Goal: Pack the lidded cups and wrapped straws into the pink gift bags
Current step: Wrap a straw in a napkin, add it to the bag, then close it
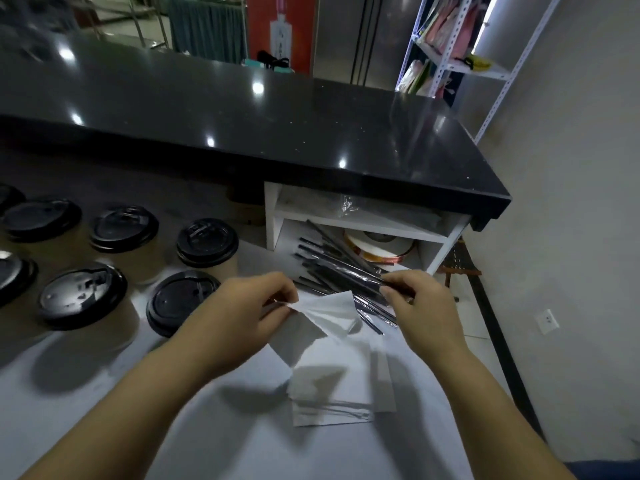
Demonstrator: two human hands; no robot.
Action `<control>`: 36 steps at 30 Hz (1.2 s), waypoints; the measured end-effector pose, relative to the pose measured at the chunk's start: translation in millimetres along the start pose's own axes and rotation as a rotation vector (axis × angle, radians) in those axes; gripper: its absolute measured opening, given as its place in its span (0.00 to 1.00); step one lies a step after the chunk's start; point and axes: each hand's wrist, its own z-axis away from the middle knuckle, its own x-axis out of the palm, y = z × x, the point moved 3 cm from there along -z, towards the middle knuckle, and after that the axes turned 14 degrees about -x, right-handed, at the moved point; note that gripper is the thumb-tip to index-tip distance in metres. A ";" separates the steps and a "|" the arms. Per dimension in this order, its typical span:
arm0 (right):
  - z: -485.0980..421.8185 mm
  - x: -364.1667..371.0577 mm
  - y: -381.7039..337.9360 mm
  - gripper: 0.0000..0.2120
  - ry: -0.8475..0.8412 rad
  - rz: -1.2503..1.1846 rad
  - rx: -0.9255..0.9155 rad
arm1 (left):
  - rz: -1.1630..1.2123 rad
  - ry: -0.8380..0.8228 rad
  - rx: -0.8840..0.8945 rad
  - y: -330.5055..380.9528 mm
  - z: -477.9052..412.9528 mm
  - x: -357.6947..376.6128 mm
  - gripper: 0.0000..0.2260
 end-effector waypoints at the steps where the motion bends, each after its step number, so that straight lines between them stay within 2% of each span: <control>1: -2.3 -3.0 -10.6 0.08 0.030 -0.014 -0.023 | 0.003 0.026 0.023 3.5 3.7 -13.6 0.04; 5: -8.8 -7.9 -59.5 0.06 0.133 -0.082 -0.104 | -0.010 0.132 0.096 6.1 21.8 -67.2 0.06; 12: -12.1 22.3 -167.3 0.05 0.160 -0.155 -0.192 | -0.089 0.312 0.104 -43.0 78.0 -169.7 0.08; 24: -3.9 121.6 -358.0 0.05 0.093 -0.285 -0.257 | -0.329 0.472 0.080 -158.3 191.5 -339.3 0.07; 36: -69.0 228.7 -486.4 0.06 0.129 -0.349 -0.505 | -0.359 0.691 -0.010 -245.7 196.5 -462.2 0.07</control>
